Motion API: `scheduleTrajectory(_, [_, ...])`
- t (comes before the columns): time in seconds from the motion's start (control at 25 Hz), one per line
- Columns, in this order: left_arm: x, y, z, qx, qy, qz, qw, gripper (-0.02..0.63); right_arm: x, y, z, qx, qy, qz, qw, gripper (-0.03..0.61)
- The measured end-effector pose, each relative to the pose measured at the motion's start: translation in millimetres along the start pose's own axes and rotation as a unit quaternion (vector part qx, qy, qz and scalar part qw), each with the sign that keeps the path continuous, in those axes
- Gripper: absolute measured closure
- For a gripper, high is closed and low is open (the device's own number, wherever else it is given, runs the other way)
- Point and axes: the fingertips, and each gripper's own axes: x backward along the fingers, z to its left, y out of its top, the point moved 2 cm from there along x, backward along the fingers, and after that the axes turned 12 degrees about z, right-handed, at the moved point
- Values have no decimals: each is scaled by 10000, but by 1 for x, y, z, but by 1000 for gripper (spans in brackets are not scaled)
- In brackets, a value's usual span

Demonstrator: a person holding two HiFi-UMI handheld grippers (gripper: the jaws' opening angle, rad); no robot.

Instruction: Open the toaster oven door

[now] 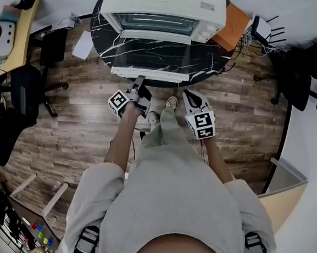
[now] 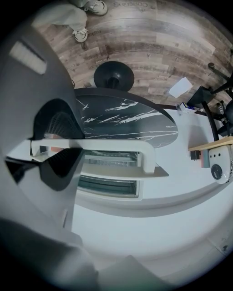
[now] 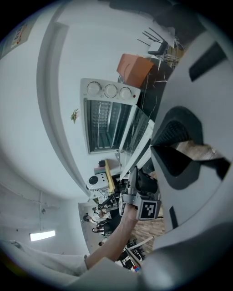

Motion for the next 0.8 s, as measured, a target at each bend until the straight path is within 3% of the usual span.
scheduleTrajectory(0.8, [-2, 2, 29, 177, 277, 0, 9995, 541, -7, -7, 1, -30, 38, 140, 9999, 565])
